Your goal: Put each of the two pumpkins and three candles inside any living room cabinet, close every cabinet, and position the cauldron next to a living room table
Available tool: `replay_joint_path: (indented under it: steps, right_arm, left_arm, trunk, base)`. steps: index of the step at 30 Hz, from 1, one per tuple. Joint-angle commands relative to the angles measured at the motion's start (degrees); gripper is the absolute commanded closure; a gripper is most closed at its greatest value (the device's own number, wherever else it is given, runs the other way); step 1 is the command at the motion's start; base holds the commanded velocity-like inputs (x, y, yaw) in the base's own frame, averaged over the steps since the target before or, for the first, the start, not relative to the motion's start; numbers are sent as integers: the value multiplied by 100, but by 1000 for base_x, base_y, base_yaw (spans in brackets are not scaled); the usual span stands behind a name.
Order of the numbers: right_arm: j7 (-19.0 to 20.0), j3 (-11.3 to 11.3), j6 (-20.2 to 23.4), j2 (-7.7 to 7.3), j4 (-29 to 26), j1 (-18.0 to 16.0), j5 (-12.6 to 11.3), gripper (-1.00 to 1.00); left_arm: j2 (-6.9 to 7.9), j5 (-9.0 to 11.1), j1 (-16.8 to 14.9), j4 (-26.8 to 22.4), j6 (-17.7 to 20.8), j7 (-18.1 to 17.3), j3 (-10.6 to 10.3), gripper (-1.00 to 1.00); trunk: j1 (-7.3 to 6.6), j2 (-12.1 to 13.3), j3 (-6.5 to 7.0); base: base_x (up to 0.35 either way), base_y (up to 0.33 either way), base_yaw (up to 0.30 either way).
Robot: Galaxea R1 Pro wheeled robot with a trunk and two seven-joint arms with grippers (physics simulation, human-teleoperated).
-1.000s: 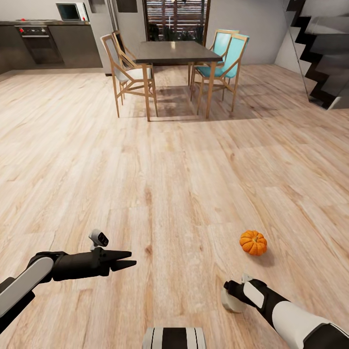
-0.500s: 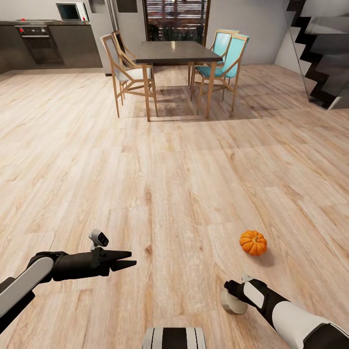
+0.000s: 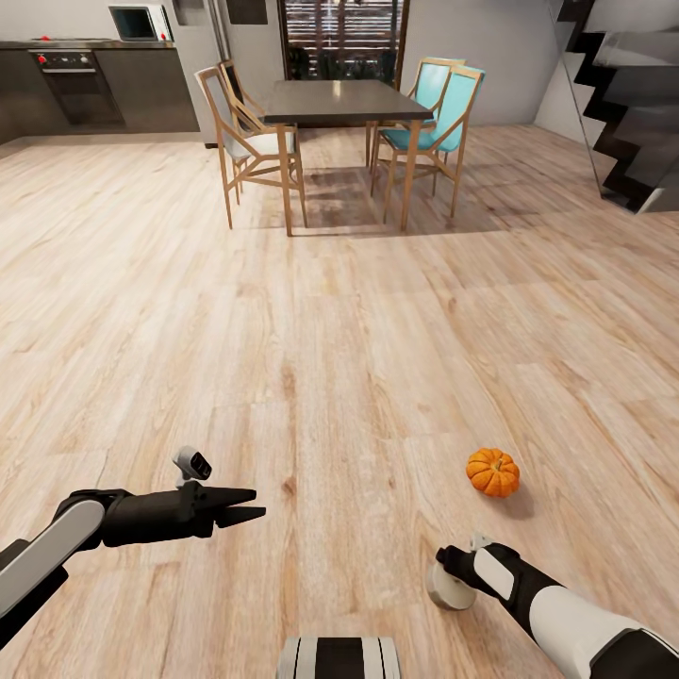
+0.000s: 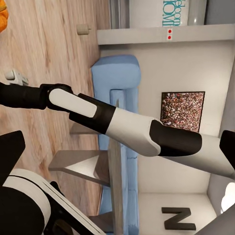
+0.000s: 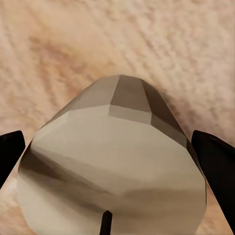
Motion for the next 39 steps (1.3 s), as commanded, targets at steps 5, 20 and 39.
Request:
replay_joint_path:
  steps: [5,20,39]
  right_arm:
    - [-43,53,25,-6,-16,2,-74,100]
    - [-43,53,8,-6,-17,2,-74,100]
    - [-43,53,43,-6,-21,0,-63,100]
  left_arm:
    - [4,2,-7,-1,13,-22,-10,-100]
    - [4,36,-2,-6,13,-23,-11,-100]
    - [-2,2,-8,21,4,-2,8,-100]
  trunk:
    - [-1,-1,-4]
    - [-8,3,62]
    - [-57,28,483]
  base:
    - [0,0,0]
    - [0,0,0]
    - [-12,0,0]
